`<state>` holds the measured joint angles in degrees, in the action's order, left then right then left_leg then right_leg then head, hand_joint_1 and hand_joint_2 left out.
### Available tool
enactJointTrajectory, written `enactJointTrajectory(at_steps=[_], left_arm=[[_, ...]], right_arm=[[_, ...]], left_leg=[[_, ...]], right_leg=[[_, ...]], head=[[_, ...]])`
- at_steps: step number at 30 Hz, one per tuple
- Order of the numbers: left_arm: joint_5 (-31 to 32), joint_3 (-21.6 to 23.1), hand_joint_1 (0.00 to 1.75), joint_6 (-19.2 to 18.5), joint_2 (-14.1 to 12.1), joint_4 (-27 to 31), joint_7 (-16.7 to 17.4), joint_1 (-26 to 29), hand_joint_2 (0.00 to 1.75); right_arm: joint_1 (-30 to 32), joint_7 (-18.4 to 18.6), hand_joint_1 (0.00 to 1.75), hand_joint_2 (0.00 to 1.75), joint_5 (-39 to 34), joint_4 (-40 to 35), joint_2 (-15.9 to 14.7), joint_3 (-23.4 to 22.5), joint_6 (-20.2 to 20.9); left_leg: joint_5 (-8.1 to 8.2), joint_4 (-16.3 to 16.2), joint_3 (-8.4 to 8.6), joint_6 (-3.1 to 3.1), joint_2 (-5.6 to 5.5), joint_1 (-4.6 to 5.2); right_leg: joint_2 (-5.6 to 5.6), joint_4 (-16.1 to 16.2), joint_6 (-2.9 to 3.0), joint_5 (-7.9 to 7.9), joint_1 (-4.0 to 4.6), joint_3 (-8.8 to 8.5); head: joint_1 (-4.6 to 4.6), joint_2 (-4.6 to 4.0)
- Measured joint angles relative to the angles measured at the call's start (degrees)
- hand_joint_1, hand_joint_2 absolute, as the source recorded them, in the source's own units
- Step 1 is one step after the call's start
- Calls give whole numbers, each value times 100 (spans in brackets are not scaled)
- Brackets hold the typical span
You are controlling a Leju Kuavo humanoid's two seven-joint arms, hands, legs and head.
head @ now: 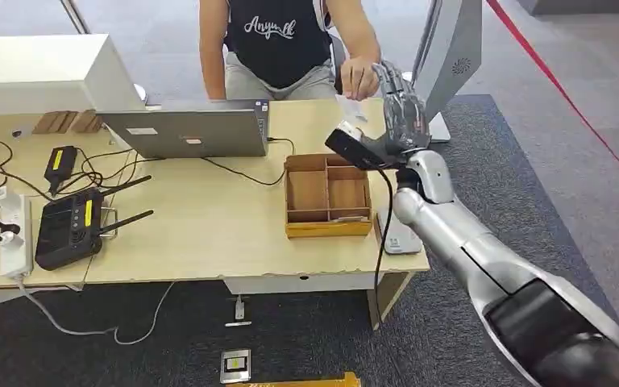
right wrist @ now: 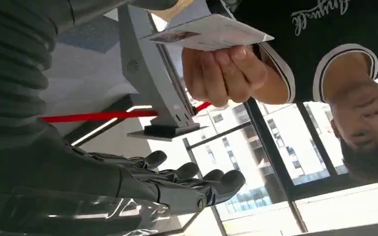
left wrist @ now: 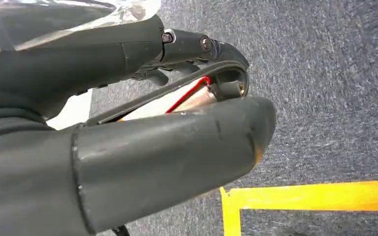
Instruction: Pass the card to the sensor for recognition and then transmit it.
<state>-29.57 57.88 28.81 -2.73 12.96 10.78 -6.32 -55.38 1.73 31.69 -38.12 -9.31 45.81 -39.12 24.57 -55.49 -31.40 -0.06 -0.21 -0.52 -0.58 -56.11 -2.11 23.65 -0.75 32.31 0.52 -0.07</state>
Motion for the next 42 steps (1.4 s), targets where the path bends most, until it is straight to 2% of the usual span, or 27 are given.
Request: enactJointTrajectory(at_steps=[7, 14, 15, 16, 17, 18, 42], left_arm=[[31, 85, 0, 0, -13, -2, -18, 2, 0], [37, 142, 0, -9, -33, -11, -35, 6, 0], [37, 144, 0, -9, -33, -11, -35, 6, 0], [37, 151, 0, -9, -33, -13, -35, 6, 0], [37, 155, 0, -9, -33, -13, -35, 6, 0], [37, 168, 0, -7, -33, -15, -42, 5, 0], [24, 243, 0, 20, -18, -15, -98, 4, 0]], right_arm=[[-11, 569, 0, 175, 1176, 138, -48, 13, -29], [-3, 647, 0, 175, 1268, 225, -195, -186, -31], [-2, 647, 16, 175, 1268, 232, -199, -201, -31], [0, 647, 155, 175, 1259, 243, -212, -236, -31], [0, 647, 169, 175, 1250, 256, -216, -253, -31], [5, 632, 175, 175, 1237, 265, -223, -302, -31], [74, 459, 175, 175, 1152, 265, -175, -618, -31]], left_leg=[[0, -1, 1, 0, 0, 0], [0, -2, 0, 1, 1, 2], [1, -2, 0, 1, 1, 3], [1, -2, 1, 1, 1, 3], [1, -2, 1, 1, 1, 3], [1, -2, 1, 1, 2, 3], [1, -2, 0, 1, 2, 2]], right_leg=[[0, 1, 0, 0, 0, 2], [1, 2, -1, -1, -2, 1], [1, 2, -1, -1, -2, 1], [1, 2, -1, -1, -2, 1], [1, 2, -1, -1, -2, 1], [1, 2, -1, -1, -2, 2], [2, 1, 0, -1, -1, 3]], head=[[0, 0], [0, 0], [0, 0], [0, 0], [0, 0], [0, 0], [0, 0]])
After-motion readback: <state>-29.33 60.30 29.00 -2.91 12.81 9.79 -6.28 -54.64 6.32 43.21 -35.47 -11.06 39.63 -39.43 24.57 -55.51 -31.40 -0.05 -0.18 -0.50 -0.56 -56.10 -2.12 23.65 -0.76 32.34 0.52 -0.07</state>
